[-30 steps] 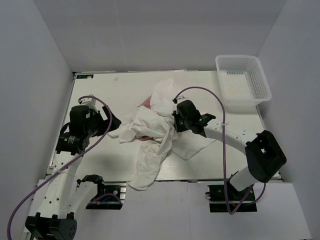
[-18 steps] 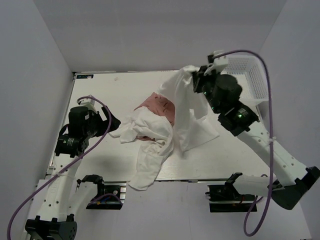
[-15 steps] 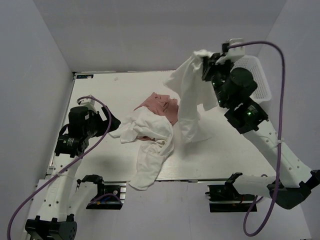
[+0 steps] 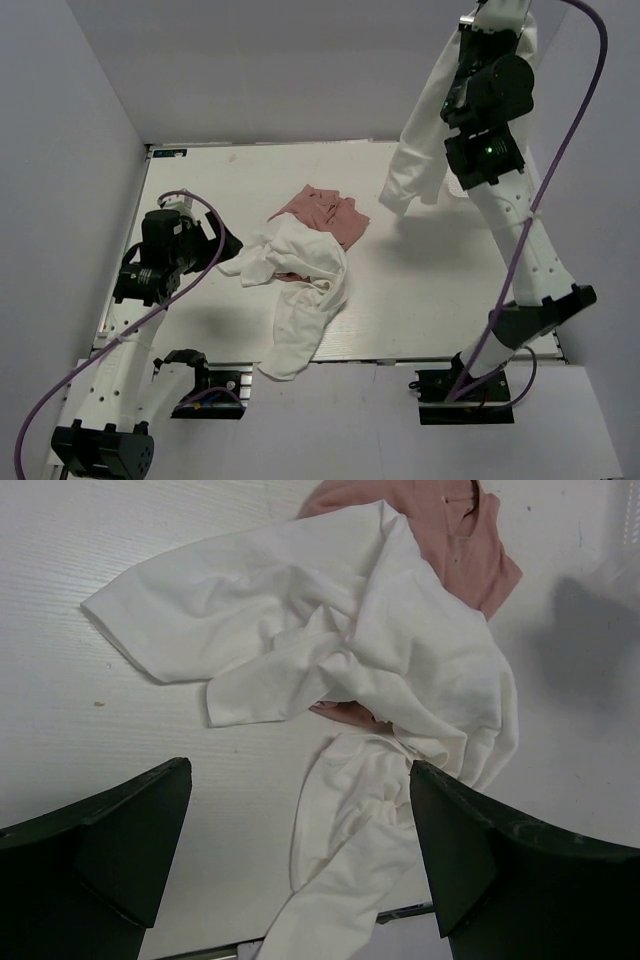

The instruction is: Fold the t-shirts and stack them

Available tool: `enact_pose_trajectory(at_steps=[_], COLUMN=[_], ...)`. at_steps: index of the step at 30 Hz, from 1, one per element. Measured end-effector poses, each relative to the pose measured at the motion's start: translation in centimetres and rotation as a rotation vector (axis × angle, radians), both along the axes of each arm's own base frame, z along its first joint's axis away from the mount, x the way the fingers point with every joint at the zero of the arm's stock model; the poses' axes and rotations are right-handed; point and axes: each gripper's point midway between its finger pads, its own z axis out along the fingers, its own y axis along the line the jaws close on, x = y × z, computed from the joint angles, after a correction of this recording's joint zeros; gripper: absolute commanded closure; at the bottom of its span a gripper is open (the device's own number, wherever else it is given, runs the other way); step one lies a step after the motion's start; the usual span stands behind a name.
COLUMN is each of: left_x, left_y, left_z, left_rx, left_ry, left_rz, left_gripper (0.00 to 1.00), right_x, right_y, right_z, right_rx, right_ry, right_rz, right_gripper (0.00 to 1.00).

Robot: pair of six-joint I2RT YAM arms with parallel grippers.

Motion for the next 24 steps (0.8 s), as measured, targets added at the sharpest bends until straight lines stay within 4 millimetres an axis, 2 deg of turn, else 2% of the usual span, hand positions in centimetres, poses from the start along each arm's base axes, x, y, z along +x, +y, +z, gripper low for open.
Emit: enact_pose_trajectory(at_steps=[4, 7, 11, 14, 16, 19, 24], left_x=[0.4, 0.8, 1.4, 2.2, 2.7, 3.2, 3.6], left_y=[0.0, -0.1, -0.1, -0.3, -0.6, -1.0, -1.2], left_z=[-0.8, -1.8, -3.4, -4.5, -5.1, -5.7, -5.6], left_rx=[0.003, 0.009, 0.018, 0.018, 0.011, -0.001, -0.009], left_ry=[0.03, 0.068, 0.132, 0.163, 0.18, 0.192, 0.181], left_rz=[0.0, 0.0, -0.003, -0.008, -0.018, -0.033, -0.041], left_gripper=[0.0, 0.0, 0.0, 0.0, 0.0, 0.0, 0.0], right_x=[1.6, 2.3, 3.3, 4.5, 6.0, 9.0, 15.2], right_y=[-4.3, -8.2, -12.9, -15.4, -16.7, -17.7, -17.4], right_z=[2.4, 3.0, 3.0, 1.7, -0.4, -5.1, -16.0], right_rx=[-0.026, -0.032, -0.058, -0.091, -0.122, -0.146, -0.161], right_ry=[-0.068, -0.118, -0.18, -0.185, -0.151, -0.053, 0.182], right_rz=[-0.164, -0.28, -0.398, -0.453, -0.469, -0.471, -0.369], right_gripper=[1.0, 1.0, 1.0, 1.0, 1.0, 1.0, 1.0])
